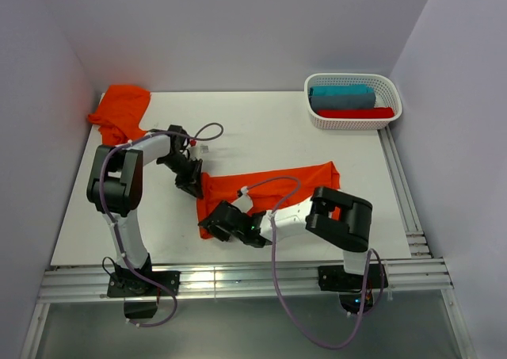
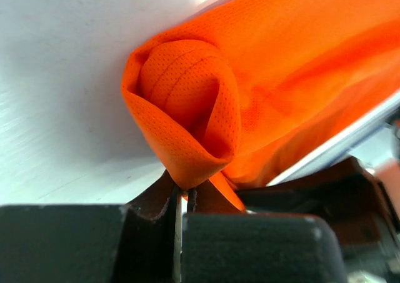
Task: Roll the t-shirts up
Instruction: Roll the tshirt
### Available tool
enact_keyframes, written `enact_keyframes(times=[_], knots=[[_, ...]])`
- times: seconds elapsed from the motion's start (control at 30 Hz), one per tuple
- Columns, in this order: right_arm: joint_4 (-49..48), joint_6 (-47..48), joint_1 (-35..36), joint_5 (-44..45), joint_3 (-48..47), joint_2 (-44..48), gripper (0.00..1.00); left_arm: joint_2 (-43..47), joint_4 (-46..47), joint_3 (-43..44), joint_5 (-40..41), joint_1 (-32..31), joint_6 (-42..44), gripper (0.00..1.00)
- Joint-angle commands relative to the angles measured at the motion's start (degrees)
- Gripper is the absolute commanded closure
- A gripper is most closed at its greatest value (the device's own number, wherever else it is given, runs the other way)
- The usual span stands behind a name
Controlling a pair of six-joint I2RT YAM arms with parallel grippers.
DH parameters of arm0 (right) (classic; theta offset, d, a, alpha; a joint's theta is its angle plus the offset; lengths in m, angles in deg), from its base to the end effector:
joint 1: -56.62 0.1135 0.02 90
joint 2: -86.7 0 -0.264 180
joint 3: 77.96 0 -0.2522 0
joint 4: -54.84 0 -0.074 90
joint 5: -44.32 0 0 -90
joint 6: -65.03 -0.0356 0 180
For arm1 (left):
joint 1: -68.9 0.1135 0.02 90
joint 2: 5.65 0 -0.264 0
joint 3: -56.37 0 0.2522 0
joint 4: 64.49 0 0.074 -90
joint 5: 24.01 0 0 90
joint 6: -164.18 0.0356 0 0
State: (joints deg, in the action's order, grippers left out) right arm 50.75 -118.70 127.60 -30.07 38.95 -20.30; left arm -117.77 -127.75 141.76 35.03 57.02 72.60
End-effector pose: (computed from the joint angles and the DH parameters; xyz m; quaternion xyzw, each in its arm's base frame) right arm 0.1270 0.3392 0.1217 0.2334 0.8683 0.4000 0.1778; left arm 0.3335 -0.0889 0.1401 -0.0865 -0.9598 0.2651 0.0312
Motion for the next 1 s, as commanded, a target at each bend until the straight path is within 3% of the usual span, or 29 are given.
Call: enact_keyframes(times=[0.0,0.1,0.37,0.53,0.97], knots=[[24.85,5.14,1.35,6.86,-5.41,1.61,0.52,1.72,0.11,3.24,11.17,-0.6,0.18,1.0],[34.52,7.24,2.14,11.17,-12.17,2.15,0.46,1.46,-0.86,4.04,13.82,-1.48,0.18,1.0],[59.92,14.54,2.67,21.81,-35.3,-5.05,0.49,1.64,-2.27,5.01,16.55,-3.5,-0.09,1.0],[58.02,22.96,2.32,24.63,-45.67,-11.99,0.55,1.55,-2.45,4.83,16.37,-4.38,-0.26,1.0],[53.0,30.1,2.14,27.36,-52.45,-18.07,0.63,1.46,-2.45,5.09,16.63,-4.91,-0.35,1.0]])
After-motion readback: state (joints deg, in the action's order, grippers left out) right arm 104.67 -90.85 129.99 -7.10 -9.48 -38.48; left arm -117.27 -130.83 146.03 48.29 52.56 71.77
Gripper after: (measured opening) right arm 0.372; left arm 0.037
